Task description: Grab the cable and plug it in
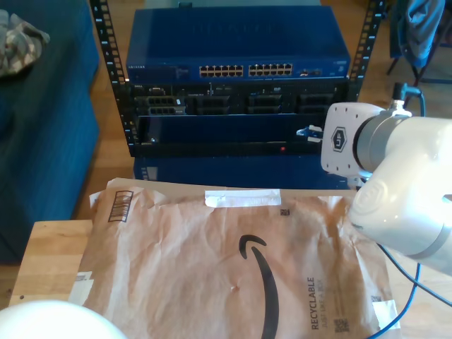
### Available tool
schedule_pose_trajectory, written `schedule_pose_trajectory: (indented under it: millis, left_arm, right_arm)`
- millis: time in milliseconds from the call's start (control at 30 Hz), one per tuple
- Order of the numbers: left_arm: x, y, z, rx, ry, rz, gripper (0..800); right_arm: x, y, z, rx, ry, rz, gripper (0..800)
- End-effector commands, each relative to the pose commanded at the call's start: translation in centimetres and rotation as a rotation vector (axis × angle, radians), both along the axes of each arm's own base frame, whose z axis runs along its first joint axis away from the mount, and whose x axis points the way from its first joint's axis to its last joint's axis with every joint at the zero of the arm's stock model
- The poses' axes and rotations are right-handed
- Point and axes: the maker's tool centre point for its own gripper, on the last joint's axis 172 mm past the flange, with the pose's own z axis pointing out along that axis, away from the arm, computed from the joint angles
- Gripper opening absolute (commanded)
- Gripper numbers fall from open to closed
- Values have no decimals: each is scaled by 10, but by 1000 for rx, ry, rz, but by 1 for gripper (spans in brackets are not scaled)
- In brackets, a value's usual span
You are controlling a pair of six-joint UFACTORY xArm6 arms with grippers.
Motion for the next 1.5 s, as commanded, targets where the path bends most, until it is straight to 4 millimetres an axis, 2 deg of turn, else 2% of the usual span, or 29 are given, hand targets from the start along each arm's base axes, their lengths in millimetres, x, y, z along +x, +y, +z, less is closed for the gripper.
schedule_pose_trajectory:
  millis: [200,233,300,333,433,633,800,900,967,1033,1267,1367,1500]
  left_arm:
    - [0,0,0,0,0,0,800]
    - [0,0,0,0,0,0,800]
    - [0,0,0,0,0,0,800]
    - [0,0,0,0,0,0,800]
    - [0,0,0,0,0,0,800]
    - [0,0,0,0,0,0,800]
    - [0,0,0,0,0,0,800]
    - [0,0,0,0,0,0,800]
    - [0,0,0,0,0,0,800]
    - [0,0,0,0,0,0,800]
    - [0,0,0,0,0,0,800]
    - [0,0,0,0,0,0,800]
    - [0,0,0,0,0,0,800]
  right_arm:
    - [2,8,-1,-55,-12,49,0]
    - [7,10,-2,-64,-13,55,0]
    - [24,17,13,-57,-32,57,0]
    - [27,20,10,-60,-27,61,0]
    - [43,27,18,-57,-38,63,0]
    - [40,40,11,-80,-23,109,1]
    - [33,39,-5,-97,-26,101,2]
    - [37,42,4,-107,-87,87,2]
    - [38,50,0,-117,-108,87,2]
    - [42,54,11,-119,-160,76,2]
    - [41,70,26,-128,-232,89,0]
    - [39,65,22,-132,-238,78,0]
    - [46,51,34,-152,-327,19,0]
